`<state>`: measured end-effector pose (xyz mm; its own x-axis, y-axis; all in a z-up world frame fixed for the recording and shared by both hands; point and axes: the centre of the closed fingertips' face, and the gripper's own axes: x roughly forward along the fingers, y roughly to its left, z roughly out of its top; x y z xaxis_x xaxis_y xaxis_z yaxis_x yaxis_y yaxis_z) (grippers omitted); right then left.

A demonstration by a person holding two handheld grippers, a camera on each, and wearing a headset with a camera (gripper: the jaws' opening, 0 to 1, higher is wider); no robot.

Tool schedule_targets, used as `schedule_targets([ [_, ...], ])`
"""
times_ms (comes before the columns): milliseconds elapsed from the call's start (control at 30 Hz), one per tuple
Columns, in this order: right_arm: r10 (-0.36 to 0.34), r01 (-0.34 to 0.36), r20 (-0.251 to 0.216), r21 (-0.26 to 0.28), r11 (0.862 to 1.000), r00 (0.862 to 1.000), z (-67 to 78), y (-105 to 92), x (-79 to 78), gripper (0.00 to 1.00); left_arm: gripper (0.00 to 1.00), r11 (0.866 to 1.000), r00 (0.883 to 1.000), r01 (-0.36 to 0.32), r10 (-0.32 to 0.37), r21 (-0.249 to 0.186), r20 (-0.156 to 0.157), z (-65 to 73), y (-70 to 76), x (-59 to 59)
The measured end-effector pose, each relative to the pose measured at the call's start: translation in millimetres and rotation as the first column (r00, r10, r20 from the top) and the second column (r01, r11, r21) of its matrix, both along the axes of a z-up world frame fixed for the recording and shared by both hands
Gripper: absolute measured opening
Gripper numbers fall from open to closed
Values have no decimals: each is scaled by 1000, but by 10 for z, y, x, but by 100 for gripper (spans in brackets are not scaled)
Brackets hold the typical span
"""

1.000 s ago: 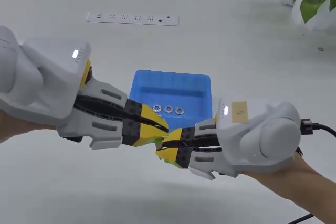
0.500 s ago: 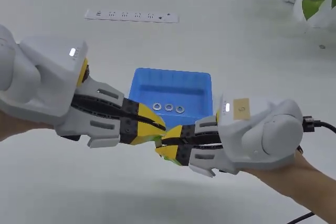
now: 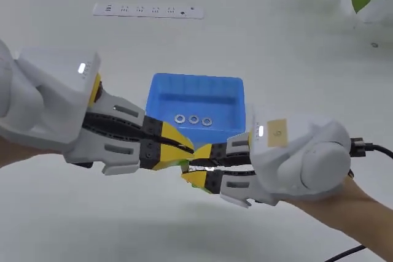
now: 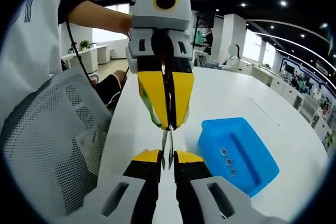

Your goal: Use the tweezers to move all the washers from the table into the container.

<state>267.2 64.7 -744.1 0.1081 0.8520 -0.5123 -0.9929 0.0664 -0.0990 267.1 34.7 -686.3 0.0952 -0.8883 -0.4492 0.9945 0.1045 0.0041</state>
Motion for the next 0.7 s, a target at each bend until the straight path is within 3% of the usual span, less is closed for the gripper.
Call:
schedule_targets([
  [233,11,-8,62,-61,998,998,-130,-24,90,11,5,1000,1000,12,-12,-2,24,-37,-13,67],
  [500,-11,13,38,-63,998,999,-207,-44,174,11,5,1000,999,17,-17,13,32,-119,-39,135],
  [700,-14,15,25,-64,998,1000,-257,-38,188,11,5,1000,1000,16,-16,20,18,-178,-34,164],
])
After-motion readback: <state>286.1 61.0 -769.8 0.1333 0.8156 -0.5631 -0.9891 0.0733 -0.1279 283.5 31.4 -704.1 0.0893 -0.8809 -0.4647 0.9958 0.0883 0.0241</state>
